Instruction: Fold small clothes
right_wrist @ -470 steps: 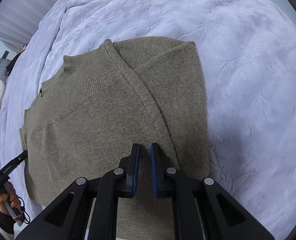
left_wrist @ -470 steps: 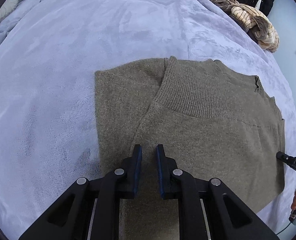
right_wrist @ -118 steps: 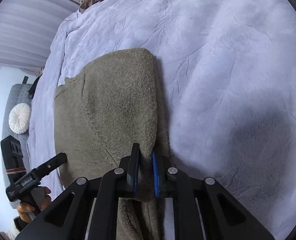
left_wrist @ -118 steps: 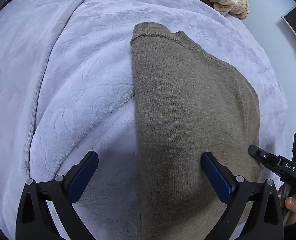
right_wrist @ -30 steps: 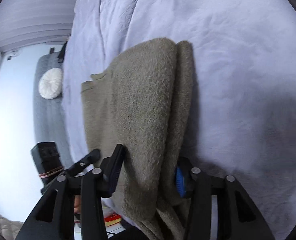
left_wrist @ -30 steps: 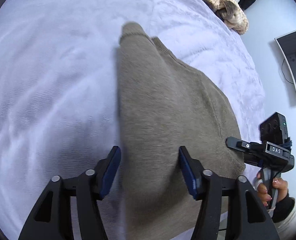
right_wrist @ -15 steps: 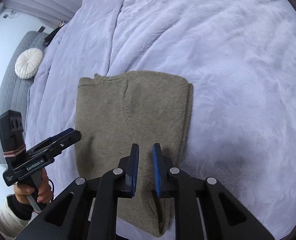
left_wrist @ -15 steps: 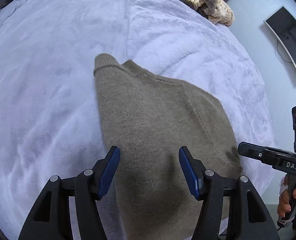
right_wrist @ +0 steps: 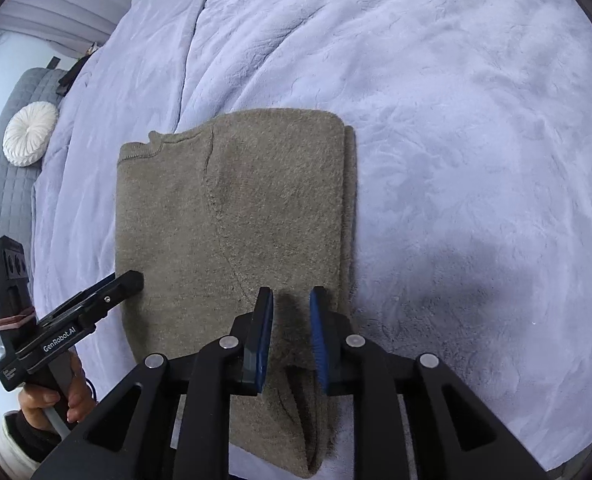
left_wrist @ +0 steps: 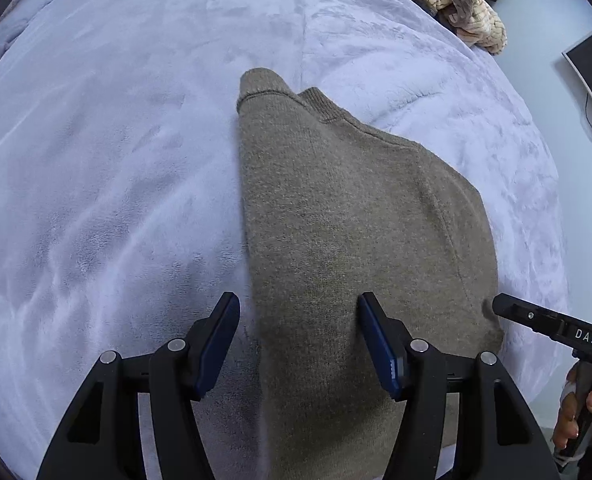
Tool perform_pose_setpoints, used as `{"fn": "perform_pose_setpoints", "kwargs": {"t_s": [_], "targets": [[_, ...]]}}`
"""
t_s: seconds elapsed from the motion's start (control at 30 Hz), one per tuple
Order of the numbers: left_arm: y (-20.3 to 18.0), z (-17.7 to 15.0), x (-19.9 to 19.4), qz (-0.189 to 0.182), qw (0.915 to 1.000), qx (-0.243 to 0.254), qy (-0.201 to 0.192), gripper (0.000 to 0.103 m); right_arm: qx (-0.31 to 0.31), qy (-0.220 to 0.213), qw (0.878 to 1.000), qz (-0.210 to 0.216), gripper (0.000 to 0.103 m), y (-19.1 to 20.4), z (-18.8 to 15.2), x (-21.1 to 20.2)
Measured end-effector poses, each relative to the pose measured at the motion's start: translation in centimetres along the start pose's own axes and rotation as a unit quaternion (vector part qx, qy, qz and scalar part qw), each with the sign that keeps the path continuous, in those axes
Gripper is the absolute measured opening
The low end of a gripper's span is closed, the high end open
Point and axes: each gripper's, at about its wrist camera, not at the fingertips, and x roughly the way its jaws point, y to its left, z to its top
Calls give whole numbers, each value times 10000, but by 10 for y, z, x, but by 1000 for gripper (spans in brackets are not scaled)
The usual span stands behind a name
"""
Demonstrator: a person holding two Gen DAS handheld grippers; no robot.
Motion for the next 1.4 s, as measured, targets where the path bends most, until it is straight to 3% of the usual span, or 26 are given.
{"fn": "perform_pose_setpoints", "kwargs": {"t_s": [0.13,0.4,0.47,0.77,1.17,1.4], "targets": [[7,0,-5,21,9998,-189,34,63,395,110,9991,50,25,-17,4,2],[8,-4,3,66,9994,-231,230,63,466,383,9980,-207,25,-22,1,27],[5,-4,1,136,9995,-149,248,63,433,401,9978,-314,29,-21,1,29],[1,-13,-11,208,9993,-52,322,63,334,318,9963,-723,35,-10,-13,2],[-2,-28,-25,295,9988,64,379,63,487,321,9947,-850,37,-5,-41,-23],[-4,-29,-38,448,9984,188,284,63,279,206,9962,-797,46,16,-37,-30]]}}
